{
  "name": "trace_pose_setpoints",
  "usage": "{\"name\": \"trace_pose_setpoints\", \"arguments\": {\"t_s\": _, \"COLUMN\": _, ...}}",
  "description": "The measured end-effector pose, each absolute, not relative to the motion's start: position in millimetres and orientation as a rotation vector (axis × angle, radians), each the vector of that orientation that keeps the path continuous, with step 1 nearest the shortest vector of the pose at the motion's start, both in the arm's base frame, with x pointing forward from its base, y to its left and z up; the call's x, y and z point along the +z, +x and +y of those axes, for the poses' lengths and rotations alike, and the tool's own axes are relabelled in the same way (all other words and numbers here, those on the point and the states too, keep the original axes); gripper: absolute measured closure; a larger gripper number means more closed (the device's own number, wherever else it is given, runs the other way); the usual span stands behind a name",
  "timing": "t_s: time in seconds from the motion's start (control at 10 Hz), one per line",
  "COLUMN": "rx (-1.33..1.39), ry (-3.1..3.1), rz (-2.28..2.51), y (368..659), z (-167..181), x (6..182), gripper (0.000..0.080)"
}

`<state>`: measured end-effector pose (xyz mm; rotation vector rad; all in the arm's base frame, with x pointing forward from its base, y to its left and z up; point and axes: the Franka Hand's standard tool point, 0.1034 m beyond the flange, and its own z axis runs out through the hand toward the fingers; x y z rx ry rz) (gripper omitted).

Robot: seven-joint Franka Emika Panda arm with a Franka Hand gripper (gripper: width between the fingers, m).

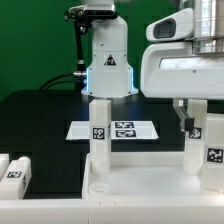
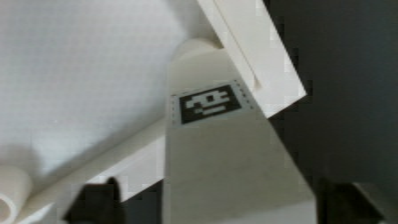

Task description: Assemble desk

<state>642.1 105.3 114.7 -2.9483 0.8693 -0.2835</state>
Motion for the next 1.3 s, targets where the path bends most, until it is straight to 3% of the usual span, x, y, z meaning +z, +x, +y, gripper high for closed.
{"name": "trace_pose_setpoints", "arguments": {"t_s": 0.2, "rx": -0.281, "ry": -2.926, "rz": 0.931, "y": 642, "z": 105, "x": 114.7, "gripper": 0.0515}}
{"name": "trace_pose_setpoints", "arguments": {"t_s": 0.6, "rx": -0.212, "ry": -2.611, "rz": 1.585, "y": 640, "z": 98, "x": 113.6, "gripper": 0.0514}}
{"name": "trace_pose_setpoints", "arguments": {"t_s": 1.0, "rx": -0.104, "ry": -1.792, "rz": 2.411, "y": 635, "z": 111, "x": 112.2, "gripper": 0.0512}}
{"name": "trace_pose_setpoints", "arguments": {"t_s": 1.3, "rx": -0.100, "ry": -1.667, "rz": 2.481, "y": 636, "z": 116, "x": 112.4, "gripper": 0.0512}}
